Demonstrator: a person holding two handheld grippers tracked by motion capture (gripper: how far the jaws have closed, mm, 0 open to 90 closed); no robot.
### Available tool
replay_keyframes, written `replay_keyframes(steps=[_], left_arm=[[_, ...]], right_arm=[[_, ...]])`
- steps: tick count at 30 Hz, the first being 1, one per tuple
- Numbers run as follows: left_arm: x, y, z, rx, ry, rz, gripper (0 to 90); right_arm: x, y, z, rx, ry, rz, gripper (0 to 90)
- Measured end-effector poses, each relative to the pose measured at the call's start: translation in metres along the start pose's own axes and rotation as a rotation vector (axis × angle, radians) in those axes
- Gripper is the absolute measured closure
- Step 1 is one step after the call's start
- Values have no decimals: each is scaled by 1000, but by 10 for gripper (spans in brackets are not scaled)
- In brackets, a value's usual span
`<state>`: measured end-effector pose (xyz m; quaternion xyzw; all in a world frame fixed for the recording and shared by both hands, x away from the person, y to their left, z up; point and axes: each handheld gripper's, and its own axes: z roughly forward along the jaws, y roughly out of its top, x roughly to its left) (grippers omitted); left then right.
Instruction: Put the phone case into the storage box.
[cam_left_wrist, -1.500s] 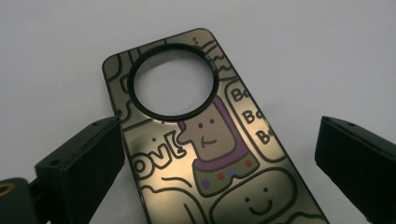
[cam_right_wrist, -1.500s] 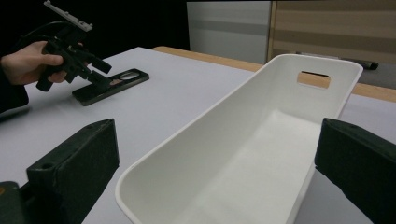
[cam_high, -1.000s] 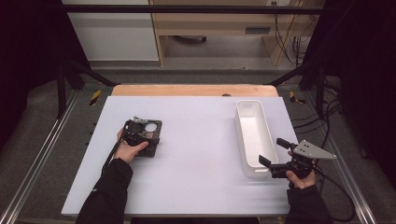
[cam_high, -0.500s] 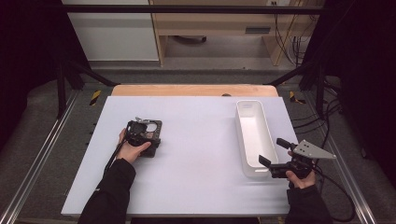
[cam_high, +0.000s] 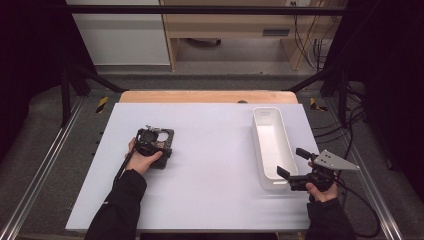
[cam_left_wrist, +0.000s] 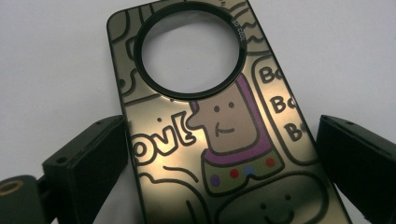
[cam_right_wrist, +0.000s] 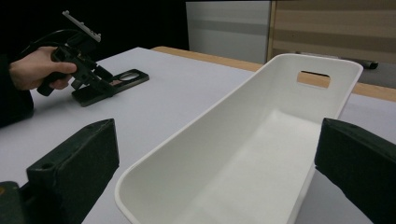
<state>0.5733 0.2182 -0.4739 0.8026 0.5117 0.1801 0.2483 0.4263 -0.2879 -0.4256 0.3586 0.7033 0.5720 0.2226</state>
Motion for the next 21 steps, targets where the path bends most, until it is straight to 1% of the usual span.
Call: replay_keyframes(steps=[6,11,19,21], left_arm=[[-1,0,-1,2,-4,12,42],[-2,1,-2,11,4,19,56],[-3,2,-4,12,16,4,75],[-3,2,-5,9,21,7,80]], right_arm=[[0,0,0,-3,1,1,4],[0,0,0,-3,2,1,4],[0,0,0,-4,3,1,4],[0,0,0,-5,3,2,4]])
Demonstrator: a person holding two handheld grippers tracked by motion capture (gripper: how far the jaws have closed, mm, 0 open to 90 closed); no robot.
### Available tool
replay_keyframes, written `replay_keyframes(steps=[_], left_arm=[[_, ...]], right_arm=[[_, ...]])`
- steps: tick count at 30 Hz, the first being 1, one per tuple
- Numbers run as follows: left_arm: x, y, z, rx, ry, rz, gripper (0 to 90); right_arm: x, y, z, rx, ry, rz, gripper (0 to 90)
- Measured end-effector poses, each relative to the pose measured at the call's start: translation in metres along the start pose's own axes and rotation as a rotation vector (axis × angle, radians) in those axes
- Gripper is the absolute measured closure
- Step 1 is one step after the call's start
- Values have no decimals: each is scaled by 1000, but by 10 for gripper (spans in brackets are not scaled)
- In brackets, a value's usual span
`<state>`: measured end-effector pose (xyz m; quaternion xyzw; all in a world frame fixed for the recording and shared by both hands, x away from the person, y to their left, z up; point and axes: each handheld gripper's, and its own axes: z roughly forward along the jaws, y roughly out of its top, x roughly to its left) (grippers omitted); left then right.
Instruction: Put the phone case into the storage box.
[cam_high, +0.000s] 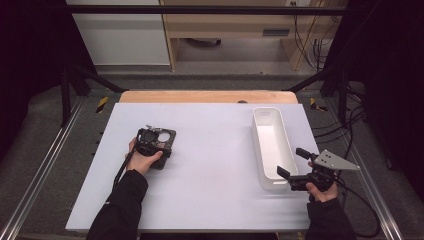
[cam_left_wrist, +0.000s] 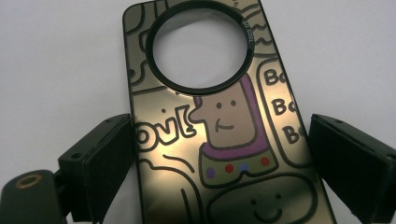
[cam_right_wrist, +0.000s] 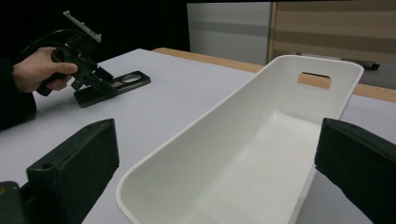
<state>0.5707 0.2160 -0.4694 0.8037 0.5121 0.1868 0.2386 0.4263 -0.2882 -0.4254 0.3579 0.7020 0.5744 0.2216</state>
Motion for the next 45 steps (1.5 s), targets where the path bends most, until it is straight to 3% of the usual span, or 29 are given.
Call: replay_keyframes(steps=[10,17,26,35,45], left_arm=[[-1,0,-1,-9,13,-1,101],[3,-1,2,-7,-21,-46,86],[0,0,2,8,5,-60,100],[1,0,1,7,3,-62,111],[5,1,-7,-26,-21,-66,117]], right_arm=[[0,0,0,0,2,0,4],[0,0,1,1,2,0,4],[0,0,0,-2,3,3,4],[0,0,0,-5,8,3,4],[-1,0,0,-5,11,7,4]])
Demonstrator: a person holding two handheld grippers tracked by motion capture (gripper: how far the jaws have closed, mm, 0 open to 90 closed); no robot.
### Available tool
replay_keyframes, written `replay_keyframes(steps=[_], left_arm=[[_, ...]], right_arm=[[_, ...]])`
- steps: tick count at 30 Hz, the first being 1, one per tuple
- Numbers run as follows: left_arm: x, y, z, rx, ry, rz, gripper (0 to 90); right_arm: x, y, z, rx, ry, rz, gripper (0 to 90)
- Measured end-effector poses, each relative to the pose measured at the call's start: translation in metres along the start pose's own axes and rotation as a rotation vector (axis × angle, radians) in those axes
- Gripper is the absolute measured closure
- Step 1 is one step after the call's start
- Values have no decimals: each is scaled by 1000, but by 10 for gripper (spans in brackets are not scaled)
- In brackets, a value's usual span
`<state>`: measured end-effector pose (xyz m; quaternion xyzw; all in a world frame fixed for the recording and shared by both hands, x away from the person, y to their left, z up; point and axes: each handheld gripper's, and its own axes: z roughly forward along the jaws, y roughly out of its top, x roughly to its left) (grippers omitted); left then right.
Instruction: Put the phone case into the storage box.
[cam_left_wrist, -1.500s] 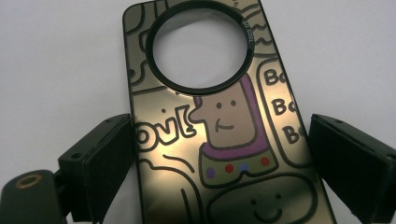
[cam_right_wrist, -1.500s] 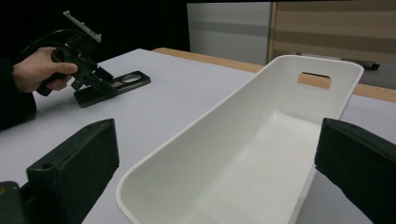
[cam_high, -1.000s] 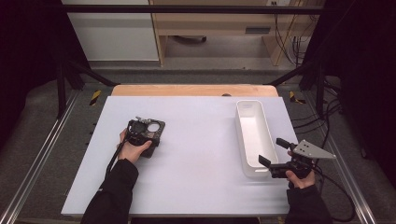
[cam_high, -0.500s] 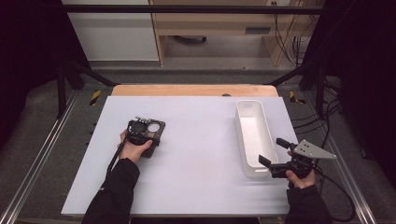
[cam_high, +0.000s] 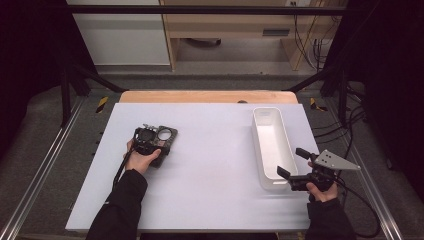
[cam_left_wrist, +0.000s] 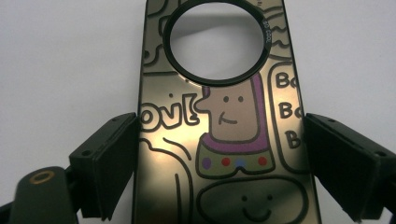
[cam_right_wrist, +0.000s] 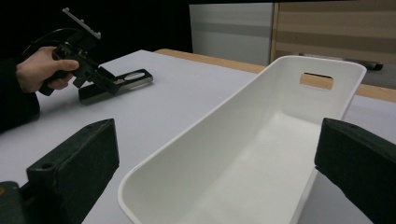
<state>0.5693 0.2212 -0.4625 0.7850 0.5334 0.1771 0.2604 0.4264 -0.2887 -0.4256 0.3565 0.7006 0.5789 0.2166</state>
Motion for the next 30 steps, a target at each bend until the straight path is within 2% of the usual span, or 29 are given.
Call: replay_keyframes(steps=[15,18,25,30], left_arm=[[-2,1,-24,-44,-42,52,117],[-6,0,-31,-57,-50,77,117],[-13,-3,-46,-82,-91,110,116],[-17,-5,-53,-96,-103,132,116]], right_arm=[[0,0,0,-3,4,-3,4],[0,0,0,-1,5,-3,4],[1,0,0,1,7,-6,4],[1,0,0,1,7,-6,4]])
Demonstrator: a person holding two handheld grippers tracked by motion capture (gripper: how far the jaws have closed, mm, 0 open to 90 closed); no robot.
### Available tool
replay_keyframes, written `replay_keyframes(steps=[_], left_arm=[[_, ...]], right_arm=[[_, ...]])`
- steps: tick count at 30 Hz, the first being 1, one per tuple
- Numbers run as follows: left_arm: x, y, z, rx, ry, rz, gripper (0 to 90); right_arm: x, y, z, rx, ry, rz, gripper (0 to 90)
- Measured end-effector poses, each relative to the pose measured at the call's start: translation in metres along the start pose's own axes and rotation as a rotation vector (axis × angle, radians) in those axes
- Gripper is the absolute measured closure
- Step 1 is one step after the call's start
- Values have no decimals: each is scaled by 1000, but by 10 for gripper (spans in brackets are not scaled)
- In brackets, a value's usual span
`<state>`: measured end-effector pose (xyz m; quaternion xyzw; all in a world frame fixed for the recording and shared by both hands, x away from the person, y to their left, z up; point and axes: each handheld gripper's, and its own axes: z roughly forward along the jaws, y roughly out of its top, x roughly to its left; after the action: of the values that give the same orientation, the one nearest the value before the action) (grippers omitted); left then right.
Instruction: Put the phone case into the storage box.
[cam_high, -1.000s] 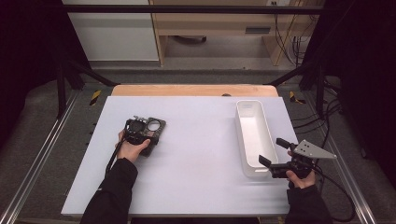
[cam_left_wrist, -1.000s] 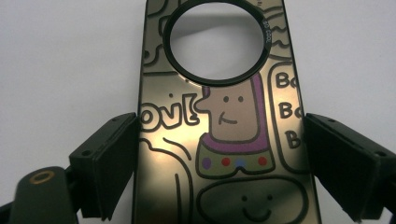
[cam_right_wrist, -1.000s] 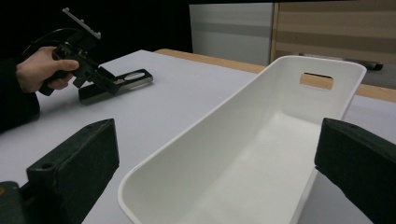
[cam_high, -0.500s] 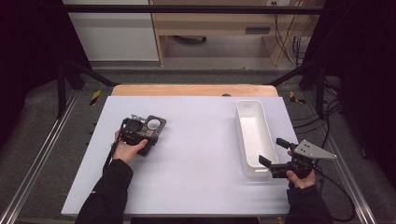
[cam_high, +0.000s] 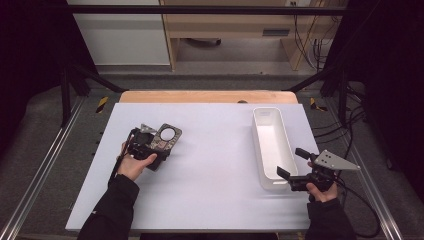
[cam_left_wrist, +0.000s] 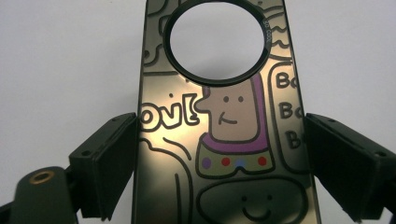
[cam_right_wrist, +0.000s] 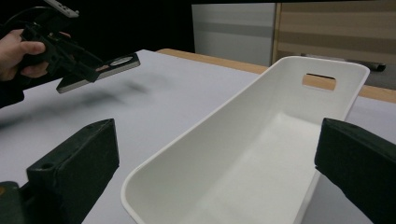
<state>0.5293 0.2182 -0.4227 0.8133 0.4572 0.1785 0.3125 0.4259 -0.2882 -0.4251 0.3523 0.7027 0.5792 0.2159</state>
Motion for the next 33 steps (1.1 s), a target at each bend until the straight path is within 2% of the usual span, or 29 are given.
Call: replay_keyframes(steps=[11,20,21,27,33], left_arm=[[-15,-5,-21,-44,-41,55,116],[-21,-9,-34,-72,-71,65,116],[-23,-10,-37,-77,-80,75,116],[-32,-10,-43,-89,-102,106,116],[-37,-9,-45,-92,-119,118,116]], right_arm=[[1,0,0,4,5,-7,4],[2,1,0,4,11,-9,4],[2,1,0,5,12,-10,4],[3,2,1,7,23,-15,4],[3,2,1,6,27,-21,4]])
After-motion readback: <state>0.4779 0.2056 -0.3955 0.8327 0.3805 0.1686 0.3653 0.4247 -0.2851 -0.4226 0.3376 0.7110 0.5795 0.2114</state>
